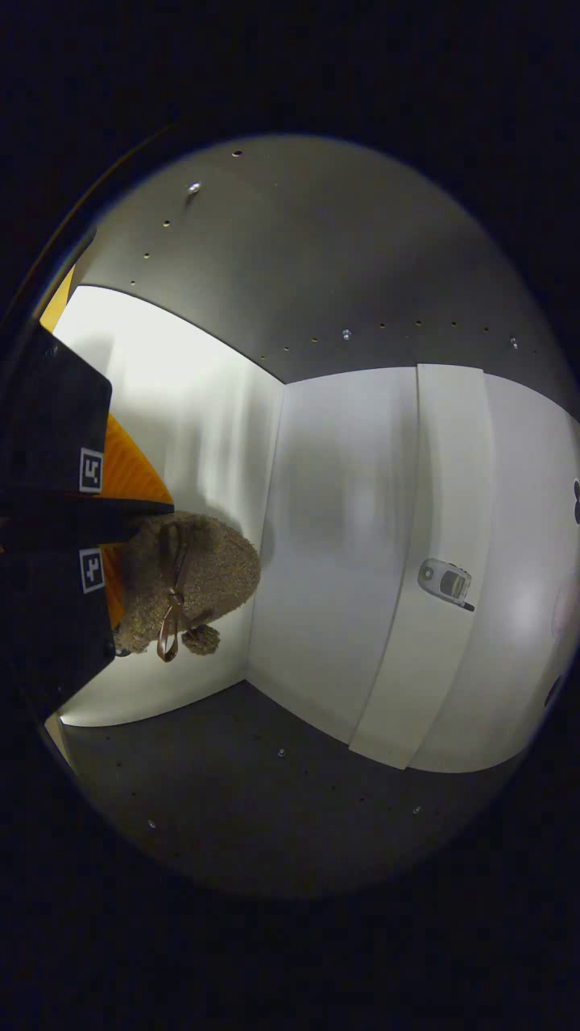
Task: Open the shoe cabinet door, grab the shoes and put them into the shoe cabinet, then close the shoe cabinet door.
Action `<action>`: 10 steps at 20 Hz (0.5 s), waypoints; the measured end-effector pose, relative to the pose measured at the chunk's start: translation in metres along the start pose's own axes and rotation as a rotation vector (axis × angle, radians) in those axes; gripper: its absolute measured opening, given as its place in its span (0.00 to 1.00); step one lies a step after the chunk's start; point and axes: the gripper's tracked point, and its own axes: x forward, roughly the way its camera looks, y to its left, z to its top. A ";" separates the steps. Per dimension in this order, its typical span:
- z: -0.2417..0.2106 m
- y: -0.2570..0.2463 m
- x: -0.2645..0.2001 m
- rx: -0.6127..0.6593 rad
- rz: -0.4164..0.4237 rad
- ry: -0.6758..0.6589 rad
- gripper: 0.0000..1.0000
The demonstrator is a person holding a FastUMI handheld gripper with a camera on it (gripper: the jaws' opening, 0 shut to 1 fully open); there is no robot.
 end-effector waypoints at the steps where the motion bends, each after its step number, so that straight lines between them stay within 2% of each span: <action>1: -0.001 0.000 -0.001 -0.006 -0.007 0.002 0.12; 3: -0.004 0.004 -0.002 -0.001 0.005 0.015 0.16; 6: -0.002 0.006 -0.009 0.004 0.018 0.004 0.33; 9: -0.002 0.007 -0.020 0.050 0.025 -0.018 0.43; 10: -0.002 0.005 -0.026 0.059 0.021 -0.036 0.51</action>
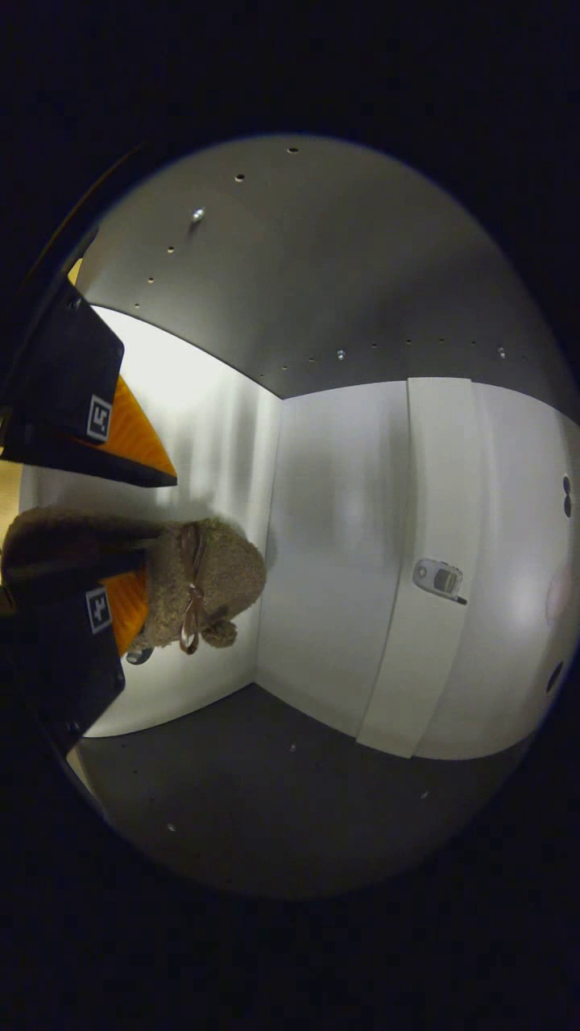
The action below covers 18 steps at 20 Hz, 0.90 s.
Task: Open the shoe cabinet door, grab the shoes and put them into the shoe cabinet, then close the shoe cabinet door.
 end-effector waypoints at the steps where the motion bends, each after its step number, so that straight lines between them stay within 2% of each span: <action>1: 0.002 0.000 -0.006 0.015 0.004 -0.022 0.59; 3: 0.005 0.001 -0.018 0.056 0.020 -0.073 0.71; 4: 0.007 0.001 -0.026 0.075 0.029 -0.101 0.84; 6: 0.011 -0.002 -0.043 0.089 0.041 -0.159 1.00; 9: 0.024 -0.015 -0.076 0.085 0.021 -0.283 1.00; 12: 0.034 -0.020 -0.125 0.102 0.034 -0.387 1.00; 18: 0.023 -0.023 -0.239 0.113 0.036 -0.537 0.99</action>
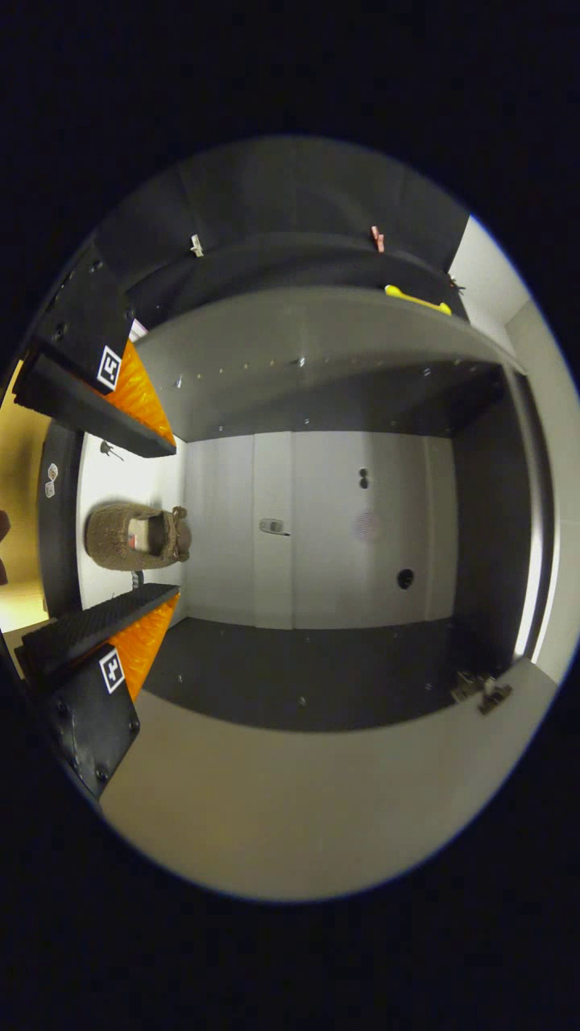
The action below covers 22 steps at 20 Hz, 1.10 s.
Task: Open the shoe cabinet door, grab the shoes and put them into the shoe cabinet, then close the shoe cabinet door.
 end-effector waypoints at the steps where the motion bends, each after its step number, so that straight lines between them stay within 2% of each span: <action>1: 0.005 0.001 -0.021 0.011 0.010 -0.013 0.99; 5: 0.013 0.006 -0.103 0.029 0.061 -0.050 0.99; 9: 0.006 -0.010 -0.174 0.021 0.065 -0.048 0.99; 16: 0.007 -0.062 -0.269 0.027 0.023 -0.070 0.98; 20: 0.000 -0.113 -0.304 -0.006 -0.024 -0.040 0.99; 22: 0.005 -0.139 -0.318 0.023 -0.055 -0.041 0.99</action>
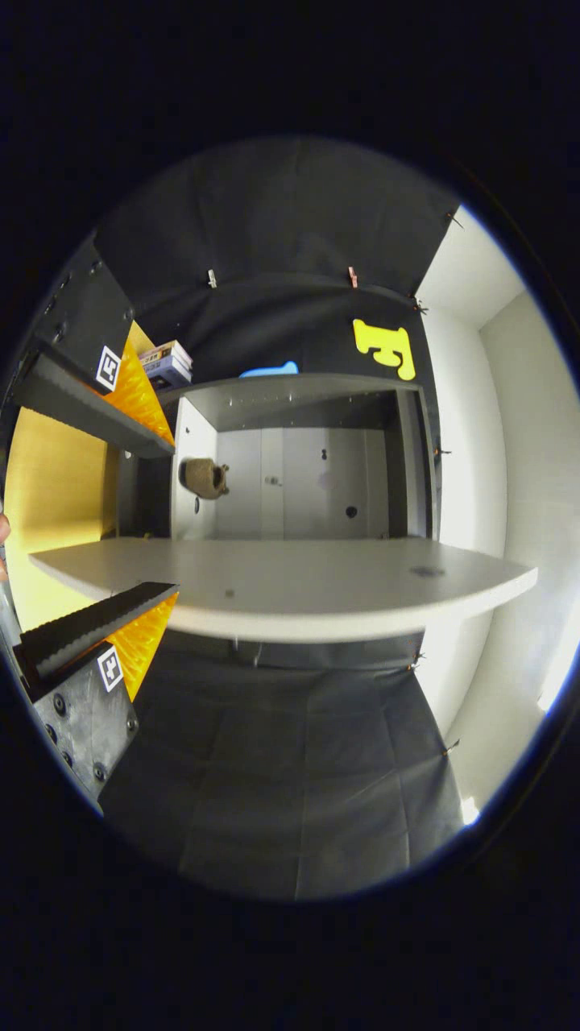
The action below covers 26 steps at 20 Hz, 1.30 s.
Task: Open the shoe cabinet door, grab the shoes and put them into the shoe cabinet, then close the shoe cabinet door.
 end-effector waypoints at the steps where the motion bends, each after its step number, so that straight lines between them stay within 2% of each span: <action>1: 0.001 -0.015 -0.005 0.017 -0.020 0.000 0.99; 6: 0.000 -0.089 -0.005 0.057 -0.126 0.001 0.99; 9: -0.007 -0.125 0.014 0.033 -0.175 0.012 0.99; 11: -0.006 -0.134 0.029 0.029 -0.175 0.009 0.99; 16: -0.013 -0.129 0.046 0.051 -0.130 0.024 0.99; 20: -0.017 -0.120 0.045 0.051 -0.136 0.034 0.99; 26: -0.020 -0.079 0.038 0.060 -0.099 0.042 0.99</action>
